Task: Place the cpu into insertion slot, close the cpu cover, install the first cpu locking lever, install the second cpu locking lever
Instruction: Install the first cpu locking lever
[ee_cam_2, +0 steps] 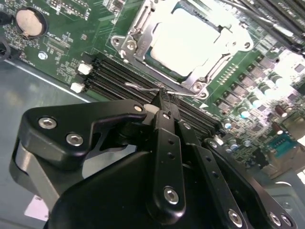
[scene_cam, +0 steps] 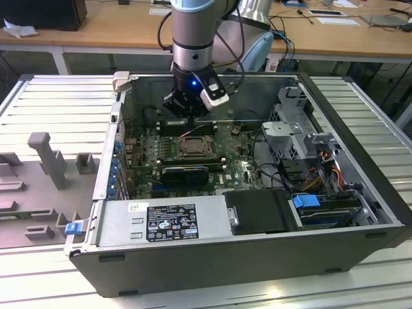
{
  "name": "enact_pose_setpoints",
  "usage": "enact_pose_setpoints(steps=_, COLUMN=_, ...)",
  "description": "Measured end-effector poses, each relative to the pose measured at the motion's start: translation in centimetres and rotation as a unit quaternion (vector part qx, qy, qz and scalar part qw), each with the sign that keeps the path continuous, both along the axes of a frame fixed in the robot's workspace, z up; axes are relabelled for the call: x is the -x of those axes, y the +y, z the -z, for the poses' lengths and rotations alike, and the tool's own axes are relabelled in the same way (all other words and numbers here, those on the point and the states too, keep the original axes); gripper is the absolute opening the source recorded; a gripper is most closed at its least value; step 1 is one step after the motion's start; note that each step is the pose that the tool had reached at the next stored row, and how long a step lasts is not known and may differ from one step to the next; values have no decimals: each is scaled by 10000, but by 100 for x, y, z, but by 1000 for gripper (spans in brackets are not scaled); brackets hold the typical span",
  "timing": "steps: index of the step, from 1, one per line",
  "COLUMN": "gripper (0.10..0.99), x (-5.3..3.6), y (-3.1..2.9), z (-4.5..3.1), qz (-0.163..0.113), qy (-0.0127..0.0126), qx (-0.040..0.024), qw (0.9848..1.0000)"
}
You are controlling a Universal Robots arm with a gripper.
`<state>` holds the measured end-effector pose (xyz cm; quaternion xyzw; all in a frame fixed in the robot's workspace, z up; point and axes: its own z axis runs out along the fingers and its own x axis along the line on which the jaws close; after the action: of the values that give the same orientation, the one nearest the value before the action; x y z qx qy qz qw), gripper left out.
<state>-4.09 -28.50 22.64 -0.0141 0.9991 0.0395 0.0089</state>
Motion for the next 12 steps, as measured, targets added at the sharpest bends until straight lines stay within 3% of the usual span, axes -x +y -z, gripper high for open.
enact_pose_setpoints(steps=6, gripper=106, x=-155, y=24, z=80, qz=0, qy=2, qx=0, qw=10000)
enact_pose_setpoints(steps=12, gripper=106, x=-196, y=17, z=136, qz=0, qy=2, qx=0, qw=10000)
